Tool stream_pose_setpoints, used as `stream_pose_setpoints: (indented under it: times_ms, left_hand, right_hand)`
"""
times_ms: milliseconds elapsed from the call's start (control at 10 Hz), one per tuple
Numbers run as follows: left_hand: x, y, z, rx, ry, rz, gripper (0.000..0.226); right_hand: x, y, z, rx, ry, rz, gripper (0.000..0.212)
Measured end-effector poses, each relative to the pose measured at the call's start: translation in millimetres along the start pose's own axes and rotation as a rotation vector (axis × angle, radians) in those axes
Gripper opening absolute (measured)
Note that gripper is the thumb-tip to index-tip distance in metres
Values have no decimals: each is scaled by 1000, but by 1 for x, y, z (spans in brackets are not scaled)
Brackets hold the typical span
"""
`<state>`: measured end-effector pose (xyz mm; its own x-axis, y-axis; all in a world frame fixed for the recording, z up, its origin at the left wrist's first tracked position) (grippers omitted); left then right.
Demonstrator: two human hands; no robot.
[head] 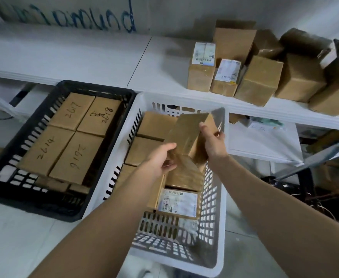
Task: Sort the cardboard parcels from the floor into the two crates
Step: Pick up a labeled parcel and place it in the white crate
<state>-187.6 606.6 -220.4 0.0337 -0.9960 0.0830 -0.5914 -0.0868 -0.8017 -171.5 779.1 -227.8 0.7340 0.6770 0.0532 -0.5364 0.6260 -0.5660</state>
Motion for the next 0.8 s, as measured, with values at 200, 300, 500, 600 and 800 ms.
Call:
stream_pose_setpoints:
  times_ms: [200, 300, 500, 600, 800]
  left_hand:
    - [-30, 34, 4, -3, 48, -17, 20]
    - [-40, 50, 6, -5, 96, -47, 21]
    - [-53, 64, 8, -1, 124, -117, 19]
    - [-55, 72, 10, -1, 137, -150, 15]
    - [-51, 63, 6, 2, 76, -192, 9]
  right_hand:
    - [-6, 24, -15, -29, -158, 85, 40]
    - [-8, 34, -26, -43, -272, 105, 41]
    - [-9, 53, -41, -110, -375, 70, 53]
    - [-10, 59, -43, -120, -401, 59, 59]
    - [-15, 65, -38, -109, -456, 110, 49]
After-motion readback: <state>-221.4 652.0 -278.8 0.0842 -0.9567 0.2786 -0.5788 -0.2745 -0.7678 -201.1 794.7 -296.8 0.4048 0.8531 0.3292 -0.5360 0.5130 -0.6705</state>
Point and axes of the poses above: each hand's wrist, its own y-axis towards the middle knuckle, its own x-axis out of the back of the hand, z = x × y, the point moved 6 cm from there along y, towards the middle knuckle, and after that the axes turned 9 degrees about -z, right-handed, at the moved point
